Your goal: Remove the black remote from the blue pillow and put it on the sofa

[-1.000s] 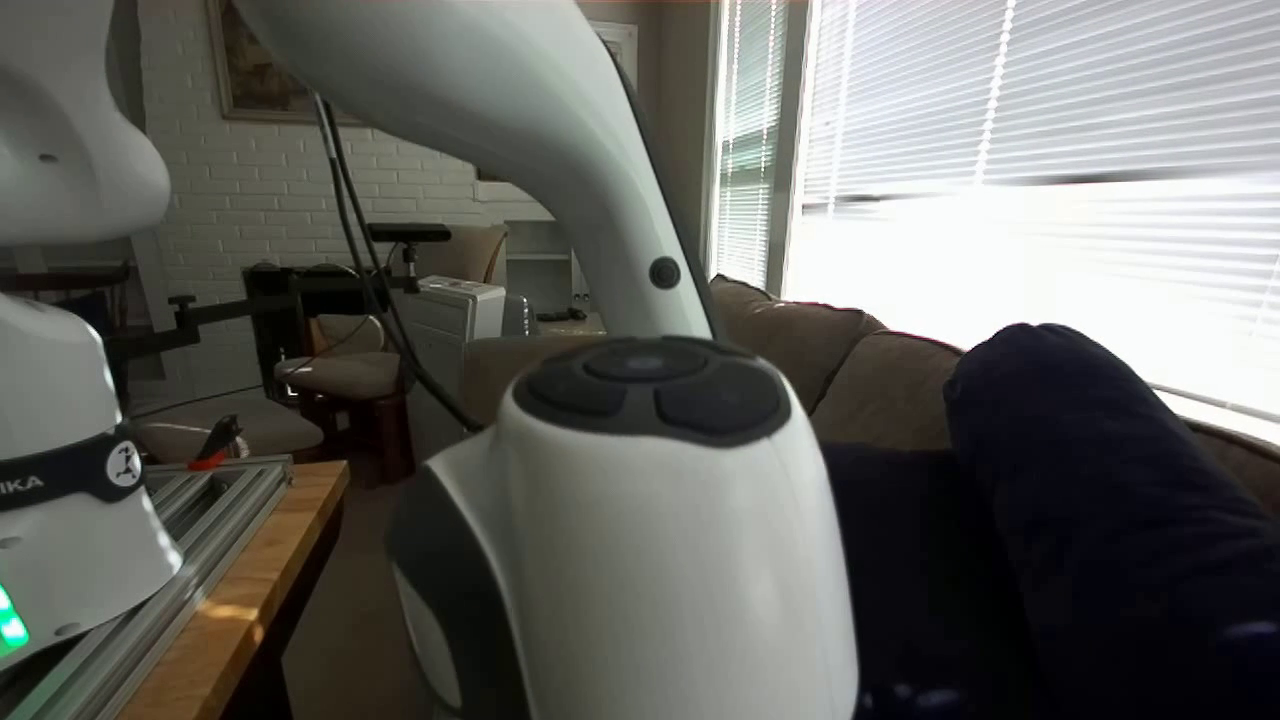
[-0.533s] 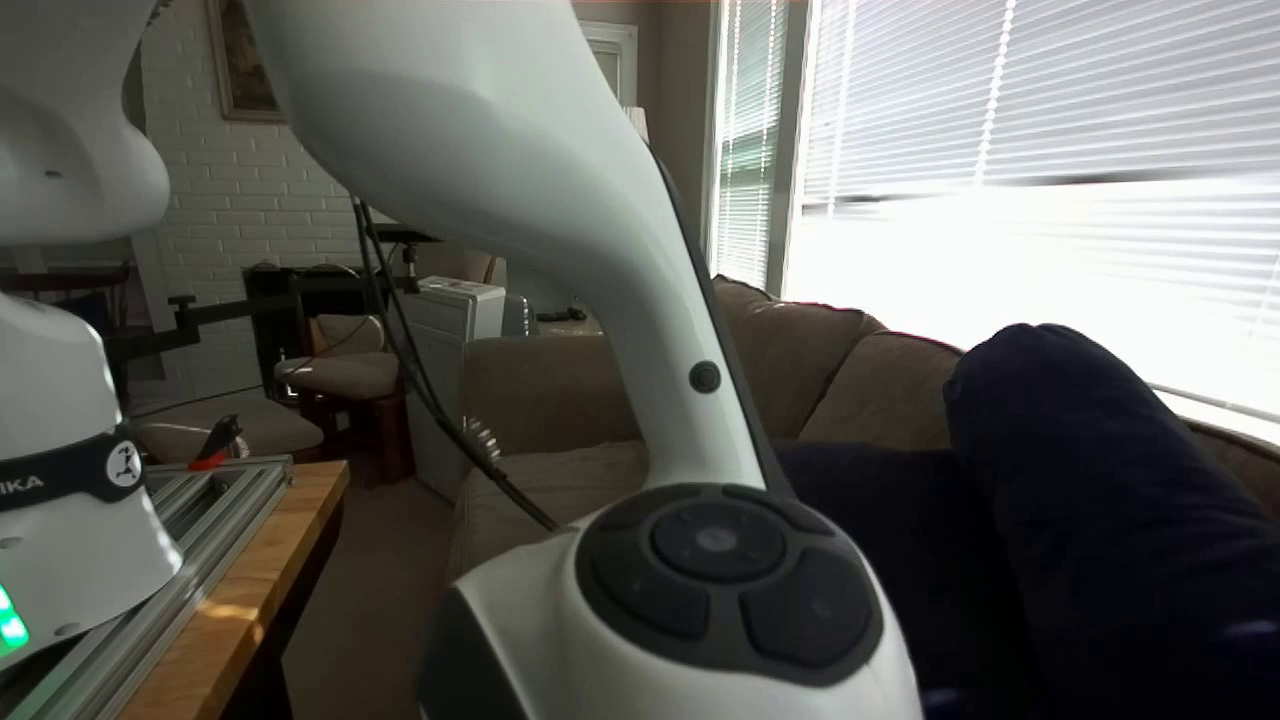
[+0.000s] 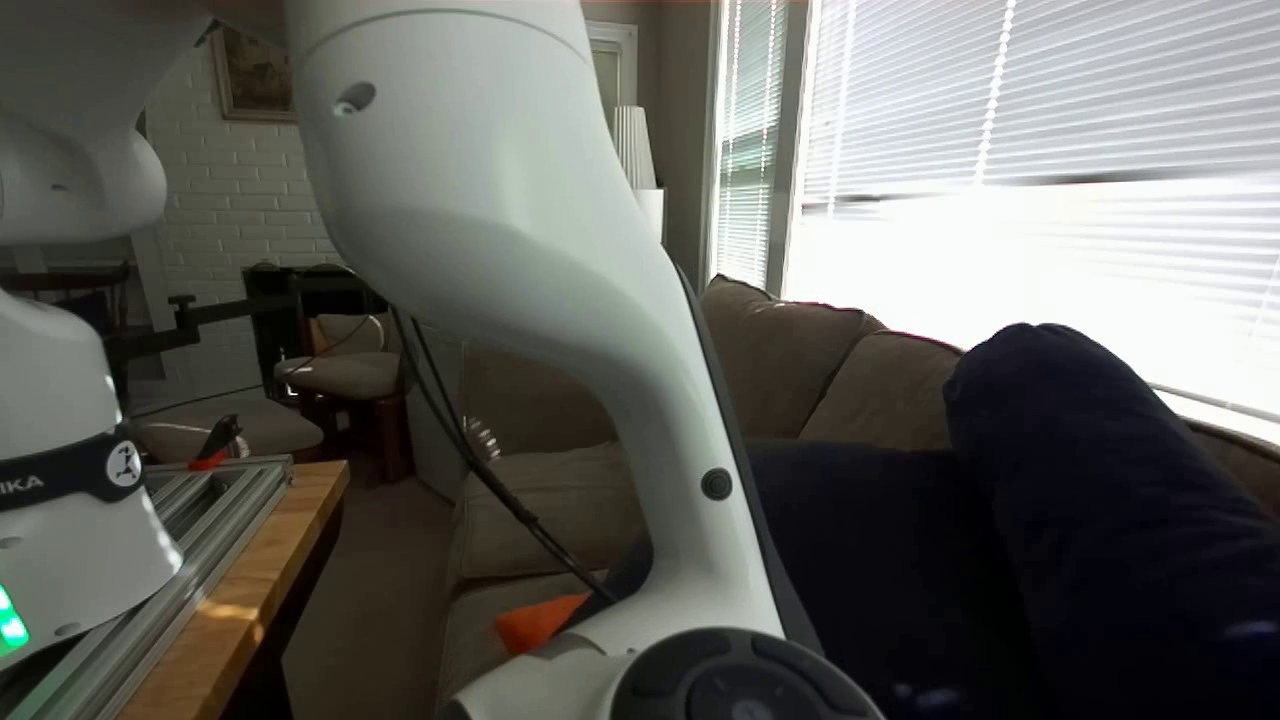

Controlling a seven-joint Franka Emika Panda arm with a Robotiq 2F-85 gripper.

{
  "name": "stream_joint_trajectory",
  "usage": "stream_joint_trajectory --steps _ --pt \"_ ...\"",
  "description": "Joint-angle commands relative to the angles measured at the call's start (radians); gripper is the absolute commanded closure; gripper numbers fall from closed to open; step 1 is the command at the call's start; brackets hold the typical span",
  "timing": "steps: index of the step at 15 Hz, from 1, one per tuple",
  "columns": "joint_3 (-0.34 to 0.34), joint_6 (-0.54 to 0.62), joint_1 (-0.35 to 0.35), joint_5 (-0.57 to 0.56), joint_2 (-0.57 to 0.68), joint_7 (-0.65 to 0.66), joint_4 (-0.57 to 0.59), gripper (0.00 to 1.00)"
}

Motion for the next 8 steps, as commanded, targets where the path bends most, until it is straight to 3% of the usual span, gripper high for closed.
stream_joint_trajectory --steps 1,8 --pt "0.014 -0.066 -0.013 0.013 0.041 -0.001 0.071 0.72" --pt "0.018 -0.07 -0.013 0.013 0.098 -0.006 0.135 0.72"
